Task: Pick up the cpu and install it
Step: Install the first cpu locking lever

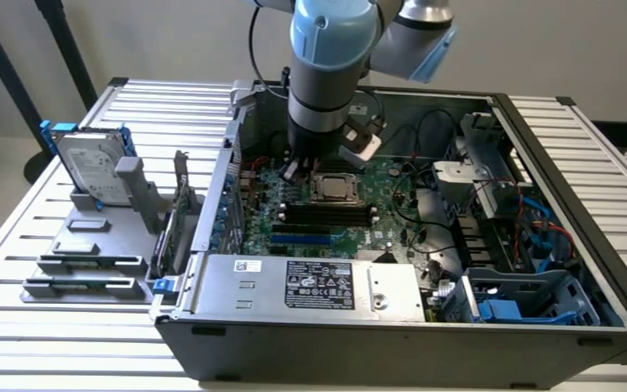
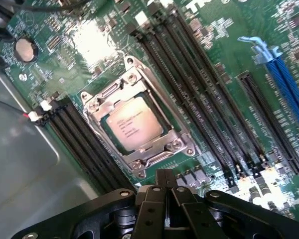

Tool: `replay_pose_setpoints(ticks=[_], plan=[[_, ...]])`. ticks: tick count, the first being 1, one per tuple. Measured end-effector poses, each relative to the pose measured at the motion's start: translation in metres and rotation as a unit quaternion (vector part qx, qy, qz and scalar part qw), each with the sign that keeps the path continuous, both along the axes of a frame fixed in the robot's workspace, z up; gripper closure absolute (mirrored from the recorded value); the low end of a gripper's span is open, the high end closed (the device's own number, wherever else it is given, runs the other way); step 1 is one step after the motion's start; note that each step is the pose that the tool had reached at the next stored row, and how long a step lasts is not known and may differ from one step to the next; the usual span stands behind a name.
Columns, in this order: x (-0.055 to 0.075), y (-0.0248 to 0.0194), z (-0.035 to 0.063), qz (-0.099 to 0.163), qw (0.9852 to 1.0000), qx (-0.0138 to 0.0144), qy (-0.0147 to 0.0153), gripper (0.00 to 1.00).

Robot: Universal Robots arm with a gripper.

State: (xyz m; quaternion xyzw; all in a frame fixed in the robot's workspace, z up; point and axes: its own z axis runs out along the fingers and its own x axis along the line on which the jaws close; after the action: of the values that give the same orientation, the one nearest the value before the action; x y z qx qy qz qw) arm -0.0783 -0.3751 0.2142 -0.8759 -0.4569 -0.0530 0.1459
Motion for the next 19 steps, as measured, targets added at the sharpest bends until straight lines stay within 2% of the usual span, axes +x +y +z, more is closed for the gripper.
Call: replay_pose_setpoints(ticks=[2,7,8,11,14,19], plan=[[-0.0003,0.0017,0.0000,0.011,0.9999,-0.0024,0.0000,0.89],[-0.0007,0.0020,0.0000,0.051,0.9986,-0.0112,-0.0001,0.89],[-0.0007,0.0021,0.0000,0.057,0.9983,-0.0120,-0.0013,0.89],[-0.0007,0.0029,0.0000,0.073,0.9972,-0.0155,-0.0085,0.89],[-0.0007,0.0032,-0.0001,0.093,0.9955,-0.0172,-0.0117,0.89],[-0.0007,0.0044,-0.0001,0.132,0.9910,-0.0177,-0.0126,0.89]])
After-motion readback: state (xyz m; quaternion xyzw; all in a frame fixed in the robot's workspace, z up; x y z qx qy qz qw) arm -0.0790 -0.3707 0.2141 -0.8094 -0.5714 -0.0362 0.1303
